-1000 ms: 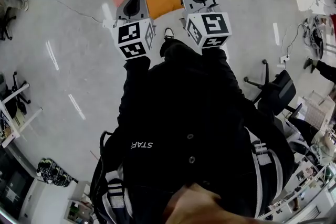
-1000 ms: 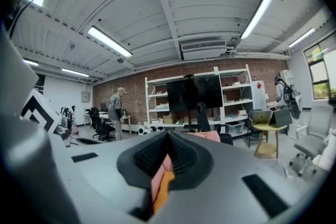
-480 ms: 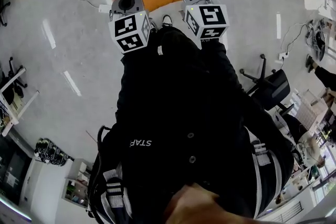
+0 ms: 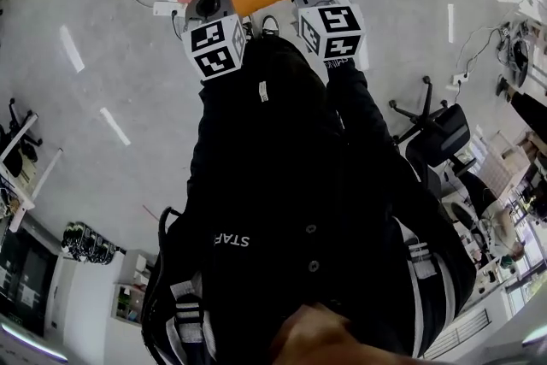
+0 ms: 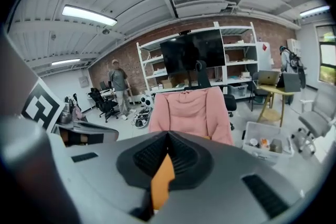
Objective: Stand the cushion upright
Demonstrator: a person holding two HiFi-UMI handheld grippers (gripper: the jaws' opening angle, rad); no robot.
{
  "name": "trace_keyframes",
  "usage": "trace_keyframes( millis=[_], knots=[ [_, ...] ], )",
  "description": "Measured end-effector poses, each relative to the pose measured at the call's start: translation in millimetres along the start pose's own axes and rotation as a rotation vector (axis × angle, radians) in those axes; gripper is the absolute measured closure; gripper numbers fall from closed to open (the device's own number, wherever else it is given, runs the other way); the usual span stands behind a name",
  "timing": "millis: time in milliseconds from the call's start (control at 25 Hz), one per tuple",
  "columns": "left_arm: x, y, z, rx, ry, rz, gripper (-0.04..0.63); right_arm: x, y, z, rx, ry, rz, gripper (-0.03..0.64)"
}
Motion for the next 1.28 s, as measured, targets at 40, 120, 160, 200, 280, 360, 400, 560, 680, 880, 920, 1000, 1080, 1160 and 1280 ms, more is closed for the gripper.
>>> trace_keyframes(
  millis=[40, 120, 160, 200, 280, 360, 400, 560, 680, 880, 920, 1000, 1080, 1160, 1280],
  knots=[
    [12, 5, -2, -0.006, 0.014, 0.001, 0.595, 12, -4, -4, -0.002, 0.013, -0.003, 0.602],
    [38, 12, -8, -0.019, 0.041, 0.003, 0.595, 37, -12, -14, 0.0, 0.043, -0.005, 0.601],
    [50, 16, -11, -0.024, 0.052, 0.004, 0.595, 49, -16, -21, 0.006, 0.059, -0.005, 0.601],
    [63, 19, -15, -0.028, 0.064, 0.005, 0.595, 62, -21, -27, 0.015, 0.075, -0.006, 0.601],
    [90, 27, -22, -0.03, 0.088, 0.005, 0.595, 88, -32, -41, 0.033, 0.108, -0.012, 0.601],
    [116, 37, -29, -0.028, 0.109, 0.007, 0.595, 116, -43, -55, 0.049, 0.137, -0.018, 0.601],
    [128, 43, -33, -0.029, 0.115, 0.011, 0.595, 130, -49, -61, 0.053, 0.147, -0.02, 0.601],
    [175, 67, -49, -0.043, 0.136, 0.041, 0.595, 177, -73, -89, 0.058, 0.177, -0.026, 0.601],
    [213, 85, -66, -0.062, 0.159, 0.058, 0.595, 213, -88, -111, 0.058, 0.195, -0.038, 0.601],
    [267, 113, -91, -0.088, 0.177, 0.078, 0.595, 273, -103, -143, 0.077, 0.227, -0.052, 0.596],
    [277, 116, -92, -0.092, 0.178, 0.082, 0.595, 283, -109, -147, 0.079, 0.232, -0.051, 0.589],
    [298, 115, -95, -0.097, 0.181, 0.086, 0.595, 301, -126, -154, 0.077, 0.245, -0.053, 0.569],
    [313, 113, -98, -0.094, 0.183, 0.09, 0.595, 313, -141, -161, 0.074, 0.257, -0.065, 0.565],
    [323, 114, -99, -0.093, 0.183, 0.097, 0.593, 322, -151, -165, 0.075, 0.268, -0.079, 0.553],
    [335, 120, -99, -0.105, 0.193, 0.1, 0.502, 333, -161, -168, 0.079, 0.286, -0.092, 0.516]
  ],
)
Point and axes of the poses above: the fingertips, and each gripper's own axes: x forward along the fingers, y to its left, z out of its top, the point moved 10 cm from there along -x, backward along the fingers, and after that the axes turned 14 degrees about y, right-handed, at the moved point
